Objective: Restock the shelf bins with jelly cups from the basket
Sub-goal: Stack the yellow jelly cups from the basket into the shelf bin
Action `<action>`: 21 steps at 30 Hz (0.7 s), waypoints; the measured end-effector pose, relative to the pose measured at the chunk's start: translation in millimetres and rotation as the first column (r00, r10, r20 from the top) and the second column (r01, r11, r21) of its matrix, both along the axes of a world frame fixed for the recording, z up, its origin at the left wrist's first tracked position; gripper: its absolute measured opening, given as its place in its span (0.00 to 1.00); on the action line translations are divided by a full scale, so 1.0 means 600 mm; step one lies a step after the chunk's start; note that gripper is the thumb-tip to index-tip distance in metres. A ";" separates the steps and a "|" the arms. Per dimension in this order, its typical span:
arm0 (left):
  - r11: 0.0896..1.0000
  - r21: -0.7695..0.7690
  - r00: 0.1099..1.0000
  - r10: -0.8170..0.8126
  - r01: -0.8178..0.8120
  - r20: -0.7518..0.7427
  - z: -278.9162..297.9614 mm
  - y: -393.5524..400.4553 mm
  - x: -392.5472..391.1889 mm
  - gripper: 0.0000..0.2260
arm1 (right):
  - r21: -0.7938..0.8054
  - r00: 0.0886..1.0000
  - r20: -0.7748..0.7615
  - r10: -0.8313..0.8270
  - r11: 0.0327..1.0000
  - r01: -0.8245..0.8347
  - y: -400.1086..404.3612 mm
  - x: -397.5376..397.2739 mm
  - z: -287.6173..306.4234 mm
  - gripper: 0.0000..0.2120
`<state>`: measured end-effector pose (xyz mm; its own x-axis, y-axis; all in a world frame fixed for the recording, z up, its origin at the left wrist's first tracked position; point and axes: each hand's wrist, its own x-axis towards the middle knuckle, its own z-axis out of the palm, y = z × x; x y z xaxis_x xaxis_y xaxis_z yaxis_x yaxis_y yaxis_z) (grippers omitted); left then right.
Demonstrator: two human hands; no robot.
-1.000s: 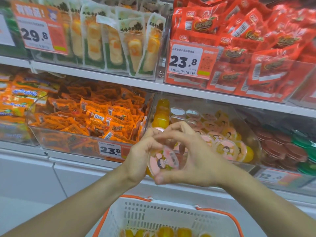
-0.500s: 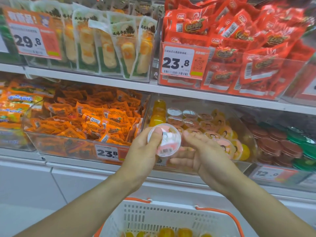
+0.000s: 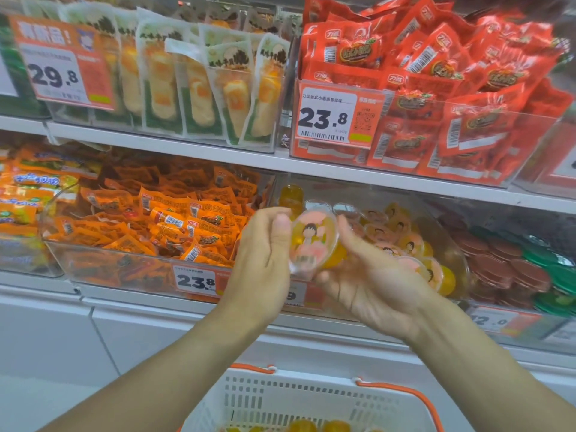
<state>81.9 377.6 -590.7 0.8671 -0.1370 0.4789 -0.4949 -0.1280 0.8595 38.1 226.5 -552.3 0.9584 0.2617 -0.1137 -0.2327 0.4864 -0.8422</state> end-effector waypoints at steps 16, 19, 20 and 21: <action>0.276 0.864 0.892 -0.044 -0.422 0.450 -0.065 -0.024 0.060 0.28 | -0.770 0.817 -0.007 -0.577 0.525 0.364 -0.109 0.306 -0.034 0.12; 0.210 0.883 0.898 -0.038 -0.421 0.437 -0.069 -0.025 0.061 0.29 | -0.852 0.821 0.083 -0.564 0.387 0.353 -0.117 0.346 -0.059 0.17; 0.202 0.883 0.898 -0.036 -0.423 0.438 -0.070 -0.026 0.061 0.29 | -0.869 0.821 0.121 -0.558 0.341 0.359 -0.120 0.359 -0.066 0.19; 0.201 0.881 0.896 -0.034 -0.428 0.443 -0.070 -0.026 0.062 0.28 | -0.882 0.818 0.160 -0.552 0.292 0.370 -0.122 0.370 -0.072 0.20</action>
